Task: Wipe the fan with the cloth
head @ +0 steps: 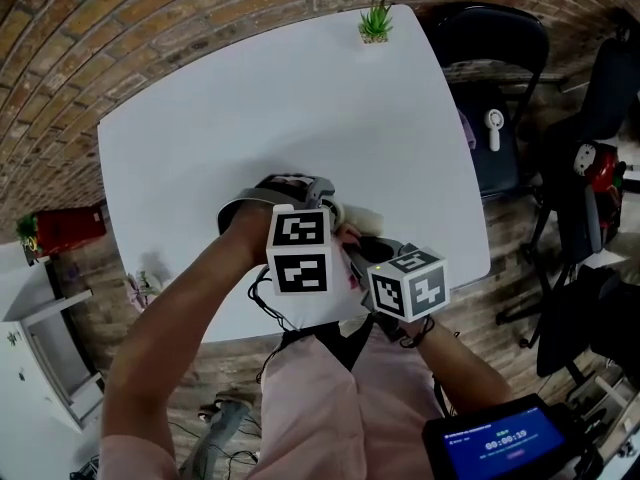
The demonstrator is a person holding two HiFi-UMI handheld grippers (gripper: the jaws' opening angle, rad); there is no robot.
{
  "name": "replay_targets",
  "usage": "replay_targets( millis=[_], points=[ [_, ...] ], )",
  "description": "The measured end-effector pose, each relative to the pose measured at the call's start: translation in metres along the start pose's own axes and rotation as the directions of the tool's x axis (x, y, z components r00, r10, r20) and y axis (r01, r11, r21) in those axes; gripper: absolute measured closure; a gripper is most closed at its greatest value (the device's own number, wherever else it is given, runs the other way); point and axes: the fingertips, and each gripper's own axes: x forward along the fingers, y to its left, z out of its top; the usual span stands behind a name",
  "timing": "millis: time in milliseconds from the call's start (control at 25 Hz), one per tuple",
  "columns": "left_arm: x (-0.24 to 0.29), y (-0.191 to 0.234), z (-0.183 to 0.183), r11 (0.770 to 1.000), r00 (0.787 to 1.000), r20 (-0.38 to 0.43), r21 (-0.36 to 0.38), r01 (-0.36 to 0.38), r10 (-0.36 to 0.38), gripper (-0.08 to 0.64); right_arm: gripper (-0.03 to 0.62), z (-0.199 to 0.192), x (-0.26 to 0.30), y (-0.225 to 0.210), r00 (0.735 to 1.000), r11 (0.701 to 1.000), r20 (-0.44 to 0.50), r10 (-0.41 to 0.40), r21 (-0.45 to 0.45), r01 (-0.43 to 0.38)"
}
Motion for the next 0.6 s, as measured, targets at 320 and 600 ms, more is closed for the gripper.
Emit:
replay_targets(
  millis=[320, 600],
  points=[
    [0.001, 0.000, 0.000, 1.000, 1.000, -0.011, 0.008, 0.002, -0.002, 0.212, 0.560, -0.001, -0.009, -0.011, 1.000, 0.999, 0.009, -0.014, 0.030, 0.014],
    [0.001, 0.000, 0.001, 1.000, 1.000, -0.019, 0.015, 0.005, -0.005, 0.212, 0.560, -0.003, -0.015, -0.018, 1.000, 0.999, 0.011, -0.021, 0.042, 0.021]
  ],
)
